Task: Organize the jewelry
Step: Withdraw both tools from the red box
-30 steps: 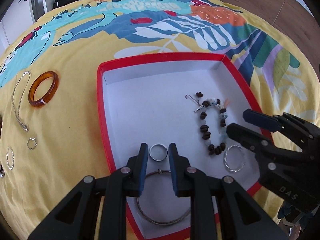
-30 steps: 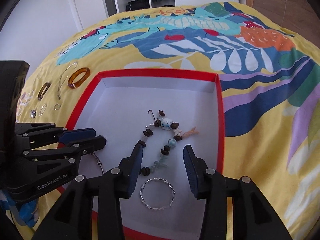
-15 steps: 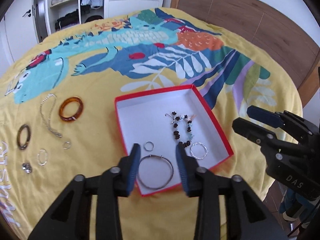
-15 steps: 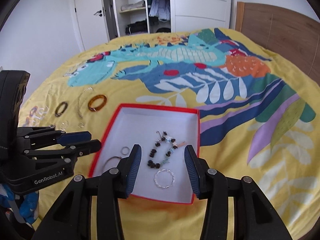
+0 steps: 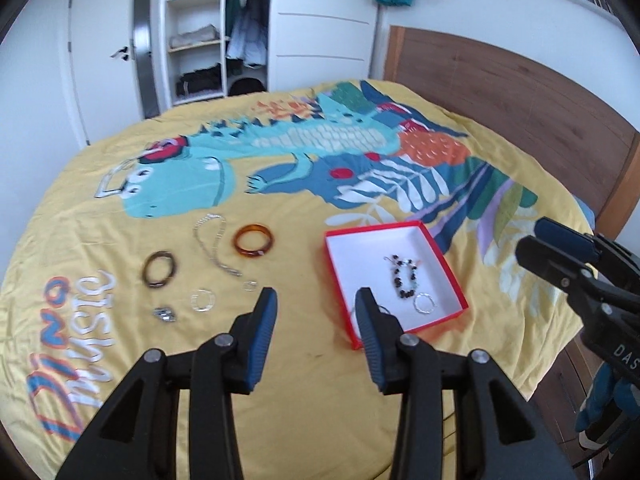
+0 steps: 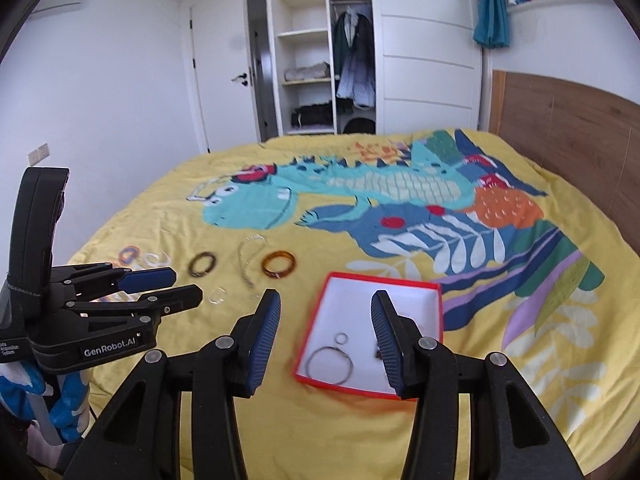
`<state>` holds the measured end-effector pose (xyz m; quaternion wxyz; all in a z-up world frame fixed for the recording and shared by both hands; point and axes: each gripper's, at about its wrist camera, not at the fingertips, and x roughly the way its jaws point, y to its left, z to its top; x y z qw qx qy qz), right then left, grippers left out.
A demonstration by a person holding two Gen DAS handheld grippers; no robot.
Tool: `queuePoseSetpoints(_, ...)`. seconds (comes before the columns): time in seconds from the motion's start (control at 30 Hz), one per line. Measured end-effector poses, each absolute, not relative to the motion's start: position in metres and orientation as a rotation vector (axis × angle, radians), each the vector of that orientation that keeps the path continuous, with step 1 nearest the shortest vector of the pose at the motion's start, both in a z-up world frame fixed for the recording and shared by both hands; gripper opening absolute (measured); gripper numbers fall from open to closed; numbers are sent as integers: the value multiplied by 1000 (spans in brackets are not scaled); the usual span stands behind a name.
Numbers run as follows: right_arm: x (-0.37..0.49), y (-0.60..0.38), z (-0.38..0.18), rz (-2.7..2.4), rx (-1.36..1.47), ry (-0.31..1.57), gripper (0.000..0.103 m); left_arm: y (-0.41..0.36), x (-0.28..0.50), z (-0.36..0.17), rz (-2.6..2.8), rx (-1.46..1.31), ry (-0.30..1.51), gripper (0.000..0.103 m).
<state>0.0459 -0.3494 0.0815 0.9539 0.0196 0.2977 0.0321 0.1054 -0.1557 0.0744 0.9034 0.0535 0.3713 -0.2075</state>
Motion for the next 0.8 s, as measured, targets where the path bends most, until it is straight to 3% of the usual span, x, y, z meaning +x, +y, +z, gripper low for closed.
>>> queuePoseSetpoints(0.23,9,-304,130,92,8,497,61,-90,71,123,-296,96,647,39)
queuePoseSetpoints(0.8,-31,-245,181,190,-40,360,61,23,38,170,-128,-23,550,39)
